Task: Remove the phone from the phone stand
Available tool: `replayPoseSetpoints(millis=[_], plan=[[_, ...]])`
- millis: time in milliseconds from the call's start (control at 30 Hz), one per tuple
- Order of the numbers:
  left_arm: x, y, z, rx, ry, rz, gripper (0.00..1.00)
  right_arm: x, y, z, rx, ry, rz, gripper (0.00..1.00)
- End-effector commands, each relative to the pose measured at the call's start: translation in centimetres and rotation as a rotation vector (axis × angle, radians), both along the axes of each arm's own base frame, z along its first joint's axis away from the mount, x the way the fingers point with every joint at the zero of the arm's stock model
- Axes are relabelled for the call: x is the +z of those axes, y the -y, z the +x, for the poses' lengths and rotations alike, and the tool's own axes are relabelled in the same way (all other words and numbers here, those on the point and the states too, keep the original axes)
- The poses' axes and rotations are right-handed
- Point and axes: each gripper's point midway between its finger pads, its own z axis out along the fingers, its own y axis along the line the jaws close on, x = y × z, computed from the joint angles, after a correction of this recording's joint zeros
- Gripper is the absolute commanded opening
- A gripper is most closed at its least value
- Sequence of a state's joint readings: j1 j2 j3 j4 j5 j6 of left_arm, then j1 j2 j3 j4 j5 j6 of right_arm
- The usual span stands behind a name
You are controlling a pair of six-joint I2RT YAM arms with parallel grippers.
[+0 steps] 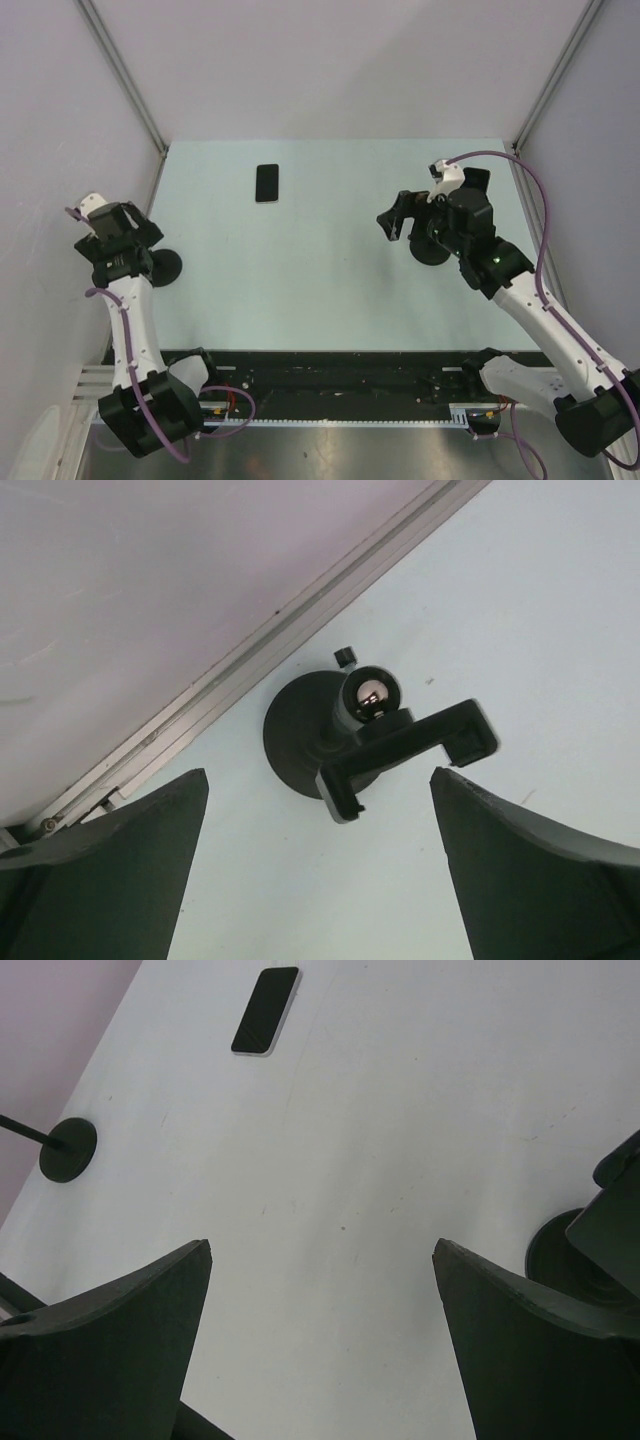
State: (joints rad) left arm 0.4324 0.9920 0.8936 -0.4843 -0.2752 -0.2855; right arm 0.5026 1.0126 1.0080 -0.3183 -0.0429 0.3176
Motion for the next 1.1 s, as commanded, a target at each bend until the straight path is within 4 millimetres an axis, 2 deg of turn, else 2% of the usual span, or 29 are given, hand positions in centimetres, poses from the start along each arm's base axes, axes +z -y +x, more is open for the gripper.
replayPoseSetpoints(millis=[0, 33, 100, 133, 167, 267, 400, 500, 567, 633, 667, 700, 767, 800, 867, 900, 967, 1000, 1067], plan=[[6.0, 0.6, 0.5, -0.029, 0.101, 0.078, 1.00, 2.4, 1.5, 0.4, -0.041, 0.089, 0.010, 0.98], [7.5, 0.7, 0.4, -0.035, 0.116, 0.103, 1.00, 2.6, 2.0, 0.5, -0.058, 0.095, 0.004, 0.99], [8.5, 1.4, 0.1, -0.050, 0.107, 0.129, 1.00, 3.0, 3.5, 1.0, -0.116, 0.106, -0.023, 0.99], [10.2, 1.7, 0.0, -0.063, 0.129, 0.155, 1.00, 3.2, 4.0, 1.2, -0.136, 0.113, -0.034, 1.00], [10.8, 2.1, -0.1, -0.079, 0.137, 0.162, 1.00, 3.2, 5.0, 1.4, -0.180, 0.114, -0.057, 1.00], [13.5, 4.2, 0.1, -0.174, 0.178, 0.182, 1.00, 4.0, 7.7, 2.0, -0.303, 0.142, -0.124, 1.00], [17.4, 9.2, 0.1, -0.393, 0.267, 0.170, 1.00, 5.1, 11.2, 2.5, -0.485, 0.162, -0.192, 1.00], [19.3, 14.1, -0.2, -0.619, 0.355, 0.120, 1.00, 5.5, 13.2, 2.8, -0.597, 0.167, -0.219, 1.00], [20.0, 18.2, -1.0, -0.802, 0.413, 0.048, 1.00, 5.7, 14.1, 3.0, -0.659, 0.164, -0.219, 1.00], [19.8, 20.4, -1.5, -0.885, 0.436, -0.026, 1.00, 5.3, 14.5, 3.5, -0.707, 0.146, -0.227, 1.00], [19.8, 22.4, -1.8, -0.972, 0.453, -0.060, 1.00, 5.3, 14.6, 3.8, -0.721, 0.142, -0.229, 1.00], [18.2, 23.1, -1.7, -0.996, 0.430, -0.088, 1.00, 5.0, 14.6, 4.0, -0.728, 0.136, -0.233, 1.00], [17.1, 24.9, -2.2, -1.083, 0.434, -0.117, 1.00, 4.4, 14.5, 4.9, -0.749, 0.122, -0.234, 1.00], [15.2, 25.5, -2.2, -1.107, 0.402, -0.141, 1.00, 4.2, 14.4, 5.2, -0.754, 0.119, -0.236, 1.00], [14.6, 27.0, -2.9, -1.182, 0.420, -0.160, 1.00, 3.4, 14.1, 6.2, -0.768, 0.111, -0.245, 1.00], [13.0, 27.9, -3.2, -1.223, 0.394, -0.192, 1.00, 3.3, 14.2, 6.5, -0.778, 0.109, -0.245, 1.00], [12.5, 28.9, -3.6, -1.273, 0.416, -0.191, 1.00, 2.7, 14.1, 7.3, -0.798, 0.103, -0.252, 1.00], [10.9, 29.2, -3.6, -1.292, 0.392, -0.196, 1.00, 2.4, 14.1, 7.5, -0.807, 0.100, -0.256, 1.00], [9.8, 29.6, -3.5, -1.308, 0.398, -0.185, 1.00, 1.7, 14.1, 8.3, -0.826, 0.093, -0.276, 1.00]])
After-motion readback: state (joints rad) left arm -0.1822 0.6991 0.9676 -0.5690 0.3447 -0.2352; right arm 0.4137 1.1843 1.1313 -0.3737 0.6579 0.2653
